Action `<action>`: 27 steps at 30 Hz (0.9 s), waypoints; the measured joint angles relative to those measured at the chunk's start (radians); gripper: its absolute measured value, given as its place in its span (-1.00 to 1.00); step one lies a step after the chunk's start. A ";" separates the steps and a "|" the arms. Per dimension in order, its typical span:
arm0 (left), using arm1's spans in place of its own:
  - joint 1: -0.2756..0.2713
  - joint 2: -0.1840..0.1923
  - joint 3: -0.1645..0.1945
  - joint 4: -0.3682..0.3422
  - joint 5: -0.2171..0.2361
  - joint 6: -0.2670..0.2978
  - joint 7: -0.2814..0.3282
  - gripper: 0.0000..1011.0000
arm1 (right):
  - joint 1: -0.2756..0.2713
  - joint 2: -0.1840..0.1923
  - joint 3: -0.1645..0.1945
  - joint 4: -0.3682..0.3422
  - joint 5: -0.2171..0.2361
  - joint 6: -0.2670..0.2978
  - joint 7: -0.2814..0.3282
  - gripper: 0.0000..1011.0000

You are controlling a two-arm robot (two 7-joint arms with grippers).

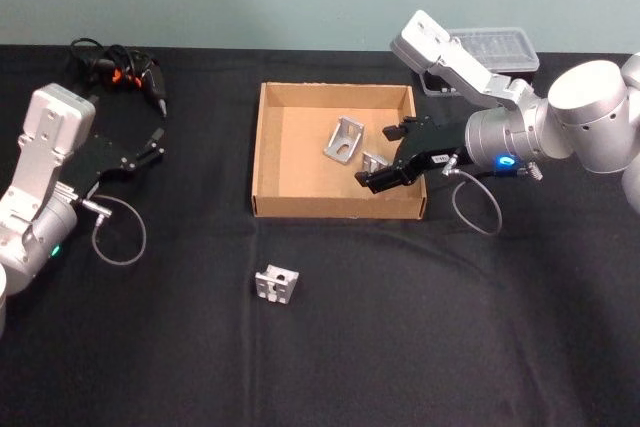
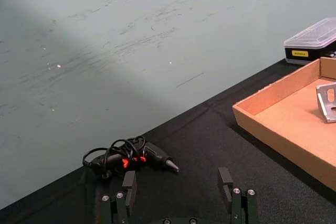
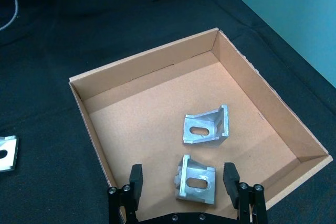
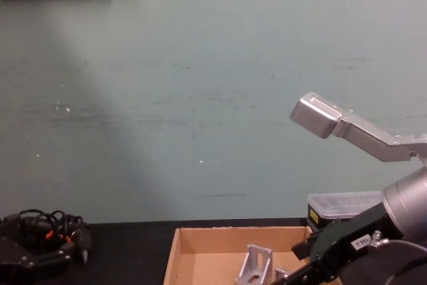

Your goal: Use one hand to pick up the angle iron from the table and place it into the box.

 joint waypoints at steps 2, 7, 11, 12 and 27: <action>0.000 0.000 0.000 0.000 0.000 0.000 0.000 1.00 | 0.000 0.000 0.000 0.000 0.000 0.000 0.000 0.99; 0.000 0.000 0.000 0.000 0.000 0.000 0.000 1.00 | 0.000 0.000 0.000 0.000 0.000 0.000 0.000 0.99; 0.000 0.000 0.000 0.000 0.000 0.000 0.000 1.00 | -0.001 0.000 0.002 -0.001 0.001 -0.002 0.000 0.99; 0.000 0.000 0.000 0.000 0.000 0.000 0.000 1.00 | -0.005 0.002 0.012 -0.009 0.009 -0.007 0.002 0.99; 0.000 0.000 0.000 0.000 0.000 0.000 0.000 1.00 | -0.122 0.103 0.080 -0.316 0.166 -0.054 0.096 0.99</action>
